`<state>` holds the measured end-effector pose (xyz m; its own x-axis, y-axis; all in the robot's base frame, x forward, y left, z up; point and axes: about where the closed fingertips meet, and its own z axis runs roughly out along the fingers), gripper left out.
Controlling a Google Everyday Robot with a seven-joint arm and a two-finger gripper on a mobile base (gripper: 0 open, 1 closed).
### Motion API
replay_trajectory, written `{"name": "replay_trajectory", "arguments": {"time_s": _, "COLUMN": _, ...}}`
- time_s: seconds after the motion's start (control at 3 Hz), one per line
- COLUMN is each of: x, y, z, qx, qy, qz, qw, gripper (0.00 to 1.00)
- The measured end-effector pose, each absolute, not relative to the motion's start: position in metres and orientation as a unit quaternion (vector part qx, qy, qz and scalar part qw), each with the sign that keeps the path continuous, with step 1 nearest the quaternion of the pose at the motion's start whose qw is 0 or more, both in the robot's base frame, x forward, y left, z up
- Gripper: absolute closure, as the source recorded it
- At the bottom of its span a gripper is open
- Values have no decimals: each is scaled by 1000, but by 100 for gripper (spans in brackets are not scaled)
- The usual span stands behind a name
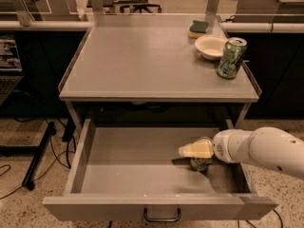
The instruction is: Place 7up can into top drawer
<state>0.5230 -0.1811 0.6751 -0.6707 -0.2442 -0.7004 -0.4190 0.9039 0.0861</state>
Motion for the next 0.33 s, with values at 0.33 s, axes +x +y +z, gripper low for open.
{"name": "replay_trajectory", "arguments": {"time_s": 0.33, "x": 523, "y": -181, "z": 675, "qx": -183, "qy": 906, "qz": 121, "qw": 362, "gripper": 0}}
